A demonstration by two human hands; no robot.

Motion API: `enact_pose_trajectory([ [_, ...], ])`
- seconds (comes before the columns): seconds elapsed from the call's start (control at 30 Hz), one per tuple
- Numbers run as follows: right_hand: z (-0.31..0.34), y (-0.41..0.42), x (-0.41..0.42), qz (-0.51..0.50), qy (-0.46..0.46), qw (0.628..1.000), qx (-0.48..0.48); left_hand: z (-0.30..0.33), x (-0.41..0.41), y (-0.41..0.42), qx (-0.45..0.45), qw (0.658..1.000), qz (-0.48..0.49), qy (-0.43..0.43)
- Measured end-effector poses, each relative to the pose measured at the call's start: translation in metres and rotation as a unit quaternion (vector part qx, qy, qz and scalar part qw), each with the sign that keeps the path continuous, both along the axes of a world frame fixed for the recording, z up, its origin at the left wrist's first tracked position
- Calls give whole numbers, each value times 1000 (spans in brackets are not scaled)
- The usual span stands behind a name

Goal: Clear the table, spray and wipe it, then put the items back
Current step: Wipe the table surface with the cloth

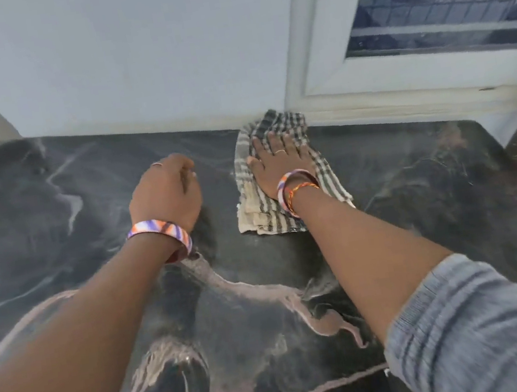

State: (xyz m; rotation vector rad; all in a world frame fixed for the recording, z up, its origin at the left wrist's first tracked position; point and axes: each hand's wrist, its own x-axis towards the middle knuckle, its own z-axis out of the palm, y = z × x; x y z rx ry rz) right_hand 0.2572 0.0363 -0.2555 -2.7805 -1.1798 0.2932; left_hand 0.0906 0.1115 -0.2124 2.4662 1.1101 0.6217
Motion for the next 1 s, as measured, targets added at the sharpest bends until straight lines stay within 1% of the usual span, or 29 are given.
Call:
enact_pose_trajectory([
  [0.07,1,16,-4,47,-11,999,-9,1,-6,13,-1,1000,-6,6],
  [0.13,4,24,-10,121,-34,992,-23,2,-11,23,1,1000,-18,14],
  [0.23,8,24,-30,243,-63,967,-32,1,-11,32,-7,999,-36,23],
  [0.4,9,0,-62,374,-72,924,-38,-3,-6,24,-40,994,-91,47],
  [0.47,8,-20,-71,414,-86,906,-30,-6,-7,13,-41,988,-127,79],
  [0.53,6,-40,-77,444,-85,892,-12,-11,-10,0,-32,976,-169,136],
  [0.6,5,-65,-78,448,-67,892,13,-20,-16,-19,-26,961,-181,209],
  [0.67,4,-91,-73,437,-52,897,39,-30,-21,-41,-5,952,-161,260],
  [0.73,3,-120,-62,424,-46,904,42,-34,-18,-69,12,948,-156,279],
  [0.87,4,-180,-33,388,-47,921,4,-31,4,-130,13,939,-181,292],
  [1.0,8,-252,9,303,-49,951,-28,-26,34,-196,5,917,-232,323],
])
